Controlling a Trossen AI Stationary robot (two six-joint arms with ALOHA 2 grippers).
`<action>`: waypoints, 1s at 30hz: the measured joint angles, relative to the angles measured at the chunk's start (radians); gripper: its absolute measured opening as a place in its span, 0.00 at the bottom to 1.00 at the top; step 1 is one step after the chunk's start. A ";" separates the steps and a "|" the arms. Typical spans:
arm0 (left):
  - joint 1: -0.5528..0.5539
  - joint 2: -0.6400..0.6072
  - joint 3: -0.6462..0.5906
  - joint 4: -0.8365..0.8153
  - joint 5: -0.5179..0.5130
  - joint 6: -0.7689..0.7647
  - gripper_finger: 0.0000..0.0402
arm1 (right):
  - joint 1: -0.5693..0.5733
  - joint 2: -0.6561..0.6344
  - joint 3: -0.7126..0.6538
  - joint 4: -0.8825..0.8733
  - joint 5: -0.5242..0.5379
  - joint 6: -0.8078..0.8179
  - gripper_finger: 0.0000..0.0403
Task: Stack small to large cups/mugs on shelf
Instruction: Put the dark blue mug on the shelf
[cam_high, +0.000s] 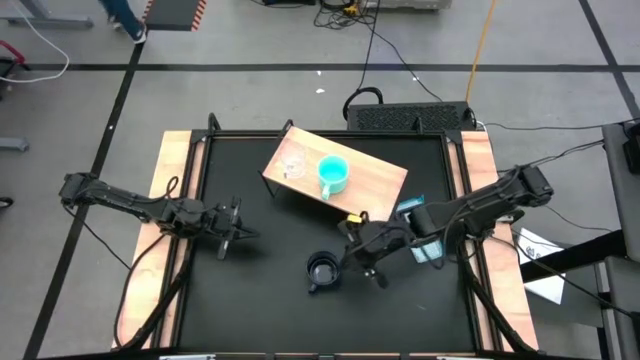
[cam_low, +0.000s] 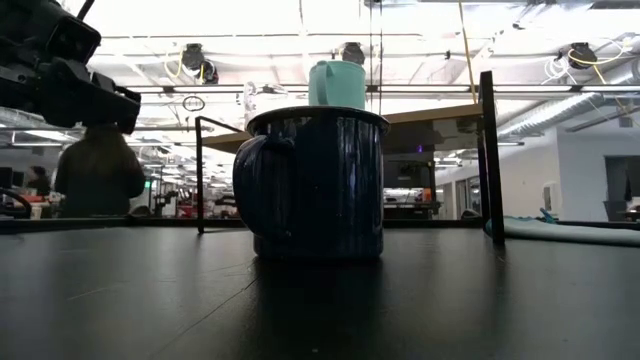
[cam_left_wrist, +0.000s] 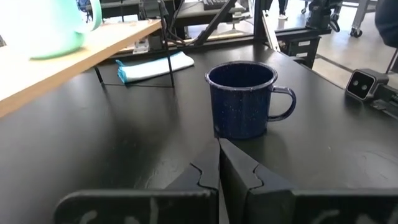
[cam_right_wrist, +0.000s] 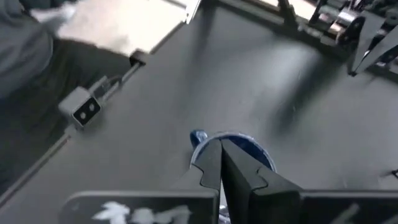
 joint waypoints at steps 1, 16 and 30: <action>0.000 0.000 0.000 -0.002 0.000 0.000 0.02 | 0.001 0.014 0.015 -0.015 0.000 -0.013 0.00; 0.000 0.000 0.000 -0.001 0.000 0.000 0.02 | 0.027 0.168 0.097 -0.091 0.008 -0.196 0.00; 0.000 0.000 0.000 -0.006 0.000 0.000 0.02 | 0.021 0.167 0.097 -0.055 0.015 -0.301 0.00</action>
